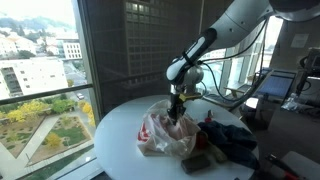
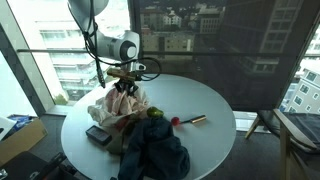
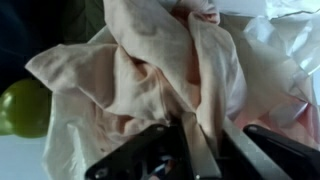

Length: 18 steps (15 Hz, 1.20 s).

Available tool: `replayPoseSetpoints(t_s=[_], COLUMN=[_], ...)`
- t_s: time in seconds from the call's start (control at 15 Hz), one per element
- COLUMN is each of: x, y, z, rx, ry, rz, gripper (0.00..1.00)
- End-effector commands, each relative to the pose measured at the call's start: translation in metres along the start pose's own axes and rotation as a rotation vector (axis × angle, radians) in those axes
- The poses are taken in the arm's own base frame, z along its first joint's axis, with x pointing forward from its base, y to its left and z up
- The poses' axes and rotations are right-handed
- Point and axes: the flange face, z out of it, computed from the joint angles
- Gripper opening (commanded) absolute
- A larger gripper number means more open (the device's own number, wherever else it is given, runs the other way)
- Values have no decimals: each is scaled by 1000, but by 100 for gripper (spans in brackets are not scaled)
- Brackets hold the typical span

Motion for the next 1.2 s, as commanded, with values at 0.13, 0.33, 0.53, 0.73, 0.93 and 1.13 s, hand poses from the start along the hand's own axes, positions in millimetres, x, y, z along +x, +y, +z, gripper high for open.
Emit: replayPoseSetpoints(t_s=[0.13, 0.33, 0.53, 0.73, 0.93, 1.13], x=[33, 50, 50, 44, 33, 12], y=[-36, -42, -39, -37, -35, -27], z=[16, 18, 19, 2, -28, -63], rx=[27, -47, -108, -138, -150, -130], ry=[-26, 54, 9, 22, 29, 10], rz=[-111, -170, -180, -169, -141, -90], gripper=[4, 6, 47, 69, 91, 100])
